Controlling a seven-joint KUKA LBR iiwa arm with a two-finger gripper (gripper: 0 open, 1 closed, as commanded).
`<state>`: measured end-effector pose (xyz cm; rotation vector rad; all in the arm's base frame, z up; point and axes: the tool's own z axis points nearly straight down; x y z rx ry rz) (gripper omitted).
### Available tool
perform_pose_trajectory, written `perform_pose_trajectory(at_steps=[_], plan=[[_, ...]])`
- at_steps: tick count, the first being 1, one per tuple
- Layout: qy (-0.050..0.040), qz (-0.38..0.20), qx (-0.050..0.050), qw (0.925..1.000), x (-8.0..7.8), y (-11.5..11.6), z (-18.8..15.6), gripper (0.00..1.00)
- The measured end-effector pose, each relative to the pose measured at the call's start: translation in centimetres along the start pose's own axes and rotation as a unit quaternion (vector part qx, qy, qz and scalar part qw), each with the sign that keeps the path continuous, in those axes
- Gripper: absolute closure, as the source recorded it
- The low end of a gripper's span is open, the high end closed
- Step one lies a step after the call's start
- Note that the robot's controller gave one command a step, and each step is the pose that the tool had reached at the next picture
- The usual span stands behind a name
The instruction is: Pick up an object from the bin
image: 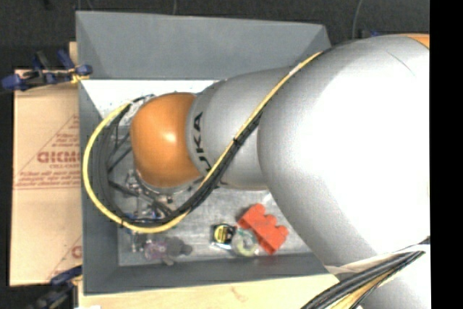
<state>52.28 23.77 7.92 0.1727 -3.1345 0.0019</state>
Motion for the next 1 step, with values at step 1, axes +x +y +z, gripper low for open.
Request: perform_pose_trajectory(at_steps=[1], plan=[[-0.0013, -0.041, 0.001, 0.9991, 1.73, -6.82, -1.22, 0.0]])
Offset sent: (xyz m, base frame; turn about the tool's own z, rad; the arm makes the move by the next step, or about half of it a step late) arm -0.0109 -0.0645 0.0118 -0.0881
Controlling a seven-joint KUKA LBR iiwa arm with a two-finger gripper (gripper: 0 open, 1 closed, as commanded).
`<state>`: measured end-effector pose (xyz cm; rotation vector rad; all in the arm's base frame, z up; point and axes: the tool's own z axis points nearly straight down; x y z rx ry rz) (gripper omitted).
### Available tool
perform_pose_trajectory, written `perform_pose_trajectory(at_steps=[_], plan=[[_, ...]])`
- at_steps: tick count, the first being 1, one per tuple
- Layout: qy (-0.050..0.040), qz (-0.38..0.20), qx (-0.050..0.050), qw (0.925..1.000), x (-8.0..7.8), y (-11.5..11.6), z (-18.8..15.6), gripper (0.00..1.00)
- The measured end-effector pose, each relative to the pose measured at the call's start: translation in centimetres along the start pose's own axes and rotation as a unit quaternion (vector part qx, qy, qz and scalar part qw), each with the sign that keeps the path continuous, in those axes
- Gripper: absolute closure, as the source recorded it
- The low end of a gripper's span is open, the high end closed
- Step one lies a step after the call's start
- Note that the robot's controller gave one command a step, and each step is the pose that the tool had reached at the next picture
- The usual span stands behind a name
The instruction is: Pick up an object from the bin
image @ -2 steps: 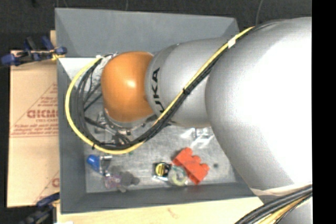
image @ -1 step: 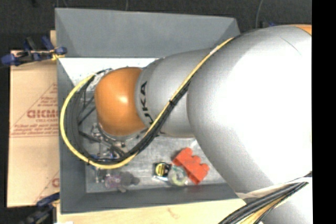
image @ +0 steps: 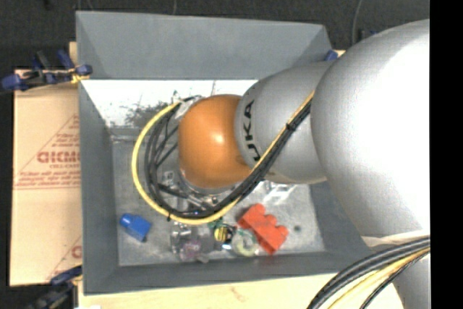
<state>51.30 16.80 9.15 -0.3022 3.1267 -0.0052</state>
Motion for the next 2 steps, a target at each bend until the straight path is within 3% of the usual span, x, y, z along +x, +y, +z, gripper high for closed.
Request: perform_pose_trajectory(at_steps=[1, 2], plan=[[-0.0005, 0.0, -0.002, 1.0, 0.0, 0.5, 0.0, 1.0], [-0.003, -0.073, -0.003, 0.9973, 1.5, 4.6, -3.5, 1.0]])
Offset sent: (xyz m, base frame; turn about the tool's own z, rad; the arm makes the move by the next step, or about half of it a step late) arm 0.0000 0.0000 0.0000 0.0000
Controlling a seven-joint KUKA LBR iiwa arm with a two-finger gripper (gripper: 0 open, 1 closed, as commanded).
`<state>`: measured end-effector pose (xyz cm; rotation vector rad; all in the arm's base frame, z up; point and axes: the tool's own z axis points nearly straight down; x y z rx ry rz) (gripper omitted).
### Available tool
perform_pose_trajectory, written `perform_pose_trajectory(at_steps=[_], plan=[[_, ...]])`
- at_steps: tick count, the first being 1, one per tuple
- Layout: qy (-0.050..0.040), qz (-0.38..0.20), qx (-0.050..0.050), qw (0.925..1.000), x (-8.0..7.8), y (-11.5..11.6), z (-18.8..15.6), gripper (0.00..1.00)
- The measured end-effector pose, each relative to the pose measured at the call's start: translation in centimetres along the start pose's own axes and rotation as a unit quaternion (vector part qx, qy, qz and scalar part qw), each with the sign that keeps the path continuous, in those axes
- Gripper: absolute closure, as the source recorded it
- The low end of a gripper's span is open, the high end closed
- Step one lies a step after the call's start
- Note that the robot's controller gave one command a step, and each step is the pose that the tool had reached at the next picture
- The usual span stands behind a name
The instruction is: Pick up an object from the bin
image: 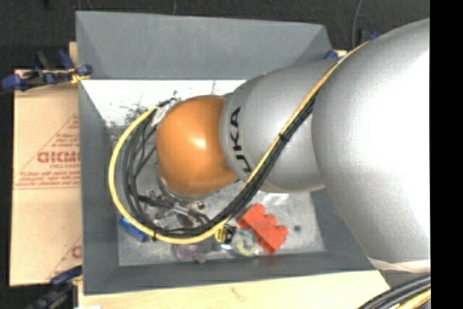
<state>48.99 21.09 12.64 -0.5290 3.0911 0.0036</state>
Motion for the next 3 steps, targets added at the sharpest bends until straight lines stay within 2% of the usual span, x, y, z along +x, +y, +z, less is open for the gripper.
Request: perform_pose_trajectory(at_steps=[1, 2, 3], plan=[[0.0005, -0.004, -0.001, 1.0, -0.2, 0.8, 0.1, 1.0], [0.0028, -0.149, 0.0, 0.9889, 2.0, -2.2, 1.0, 1.0], [0.0025, -0.147, 0.0, 0.9892, 1.9, -2.1, 0.9, 0.0]])
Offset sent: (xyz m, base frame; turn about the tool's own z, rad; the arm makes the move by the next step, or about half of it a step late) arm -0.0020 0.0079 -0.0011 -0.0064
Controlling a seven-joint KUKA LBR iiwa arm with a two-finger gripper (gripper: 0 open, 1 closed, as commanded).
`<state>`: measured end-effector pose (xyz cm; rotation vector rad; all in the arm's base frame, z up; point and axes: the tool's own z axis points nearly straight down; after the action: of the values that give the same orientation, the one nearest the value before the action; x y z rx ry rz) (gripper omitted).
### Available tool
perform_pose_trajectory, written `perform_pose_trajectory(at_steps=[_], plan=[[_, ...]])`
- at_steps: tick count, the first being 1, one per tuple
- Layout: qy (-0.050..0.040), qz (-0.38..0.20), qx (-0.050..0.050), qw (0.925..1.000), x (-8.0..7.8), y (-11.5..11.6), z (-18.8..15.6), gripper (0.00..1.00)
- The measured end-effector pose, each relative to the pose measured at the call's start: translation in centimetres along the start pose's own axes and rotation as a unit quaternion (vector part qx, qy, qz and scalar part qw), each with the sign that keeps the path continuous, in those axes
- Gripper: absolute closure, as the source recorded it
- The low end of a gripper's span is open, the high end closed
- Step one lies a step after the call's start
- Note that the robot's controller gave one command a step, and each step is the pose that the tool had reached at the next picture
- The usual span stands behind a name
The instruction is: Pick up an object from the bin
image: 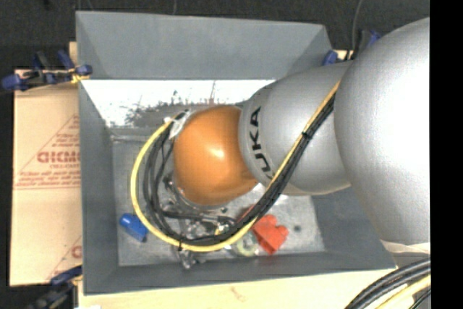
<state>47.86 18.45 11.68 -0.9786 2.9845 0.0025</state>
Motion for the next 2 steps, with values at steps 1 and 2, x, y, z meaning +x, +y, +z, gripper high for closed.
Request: perform_pose_trajectory(at_steps=[1, 2], plan=[[-0.0005, 0.006, 0.003, 1.0, 7.9, -12.5, -3.1, 0.0], [-0.0027, -0.042, 0.002, 0.9991, 4.5, -12.0, -5.3, 0.0]])
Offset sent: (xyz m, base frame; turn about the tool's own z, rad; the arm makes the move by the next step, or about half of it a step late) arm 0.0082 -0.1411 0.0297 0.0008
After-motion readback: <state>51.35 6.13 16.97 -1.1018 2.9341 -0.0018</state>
